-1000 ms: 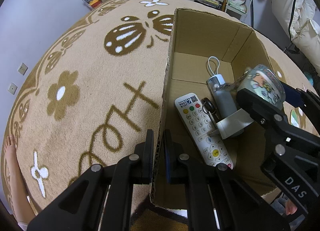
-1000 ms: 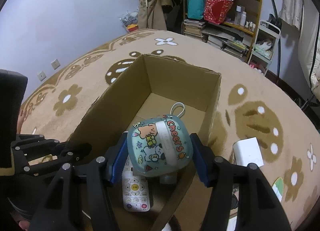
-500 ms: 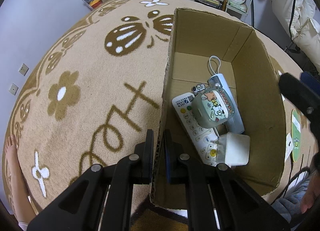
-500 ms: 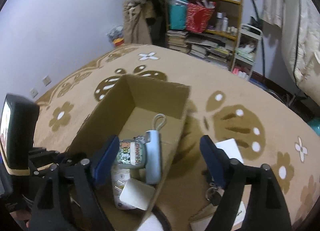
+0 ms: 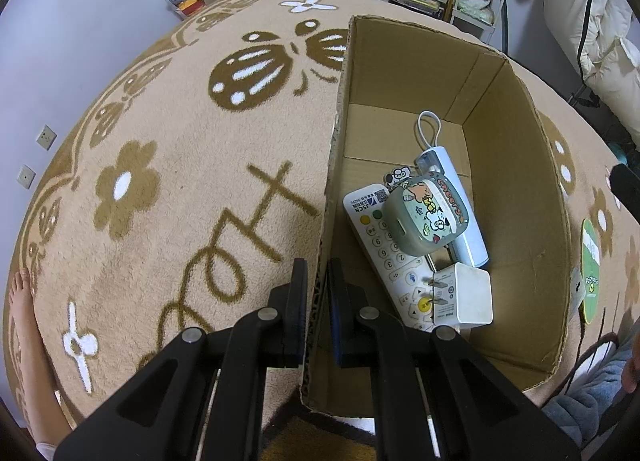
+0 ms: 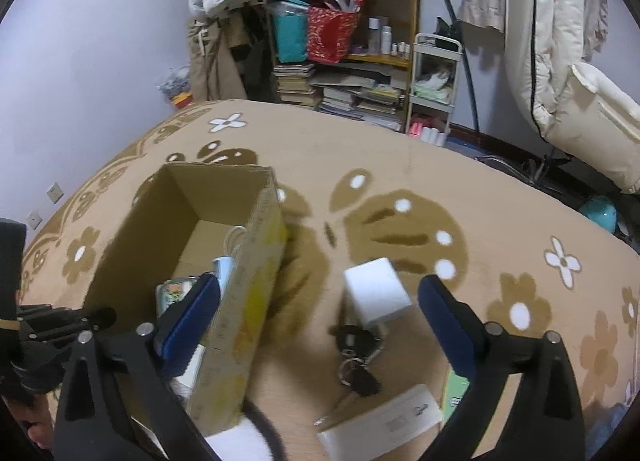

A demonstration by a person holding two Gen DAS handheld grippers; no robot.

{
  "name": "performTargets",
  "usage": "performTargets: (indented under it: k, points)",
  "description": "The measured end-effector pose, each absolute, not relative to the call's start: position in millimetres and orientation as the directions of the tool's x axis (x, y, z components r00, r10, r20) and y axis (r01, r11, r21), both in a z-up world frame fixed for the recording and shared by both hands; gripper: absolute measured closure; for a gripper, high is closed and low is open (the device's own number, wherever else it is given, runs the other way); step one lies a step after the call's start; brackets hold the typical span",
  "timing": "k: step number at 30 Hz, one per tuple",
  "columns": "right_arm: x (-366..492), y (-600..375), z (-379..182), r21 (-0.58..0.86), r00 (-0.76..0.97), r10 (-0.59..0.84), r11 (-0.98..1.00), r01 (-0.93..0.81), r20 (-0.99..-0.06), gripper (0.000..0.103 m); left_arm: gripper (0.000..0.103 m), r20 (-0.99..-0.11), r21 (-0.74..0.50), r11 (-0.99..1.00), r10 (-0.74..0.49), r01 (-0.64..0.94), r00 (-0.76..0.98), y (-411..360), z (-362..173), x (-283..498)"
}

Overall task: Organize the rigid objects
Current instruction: 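Move the right gripper back toward the remaining items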

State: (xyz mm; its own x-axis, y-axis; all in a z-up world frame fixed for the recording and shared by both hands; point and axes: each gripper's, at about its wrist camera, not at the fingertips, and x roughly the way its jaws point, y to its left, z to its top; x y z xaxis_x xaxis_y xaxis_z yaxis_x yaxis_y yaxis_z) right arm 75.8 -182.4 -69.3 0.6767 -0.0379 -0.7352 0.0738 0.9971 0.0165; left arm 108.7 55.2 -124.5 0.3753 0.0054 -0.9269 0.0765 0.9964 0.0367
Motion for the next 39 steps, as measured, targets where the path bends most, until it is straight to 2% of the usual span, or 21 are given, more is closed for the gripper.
performTargets:
  k: [6, 20, 39]
  points:
    - [72, -212, -69, 0.049, 0.672, -0.055, 0.990, 0.135, -0.738, 0.000, 0.094, -0.927, 0.040, 0.996, 0.008, 0.078, 0.376, 55, -125, 109]
    - [58, -274, -79, 0.025, 0.633, -0.161, 0.961, 0.275, -0.757, 0.000, 0.093, -0.927, 0.039, 0.996, 0.007, 0.078, 0.376, 54, -125, 108]
    - [62, -331, -140, 0.035, 0.461, -0.163, 0.920, 0.391, -0.872, 0.000, 0.093, -0.927, 0.042, 0.996, 0.009, 0.079, 0.375, 53, -126, 107]
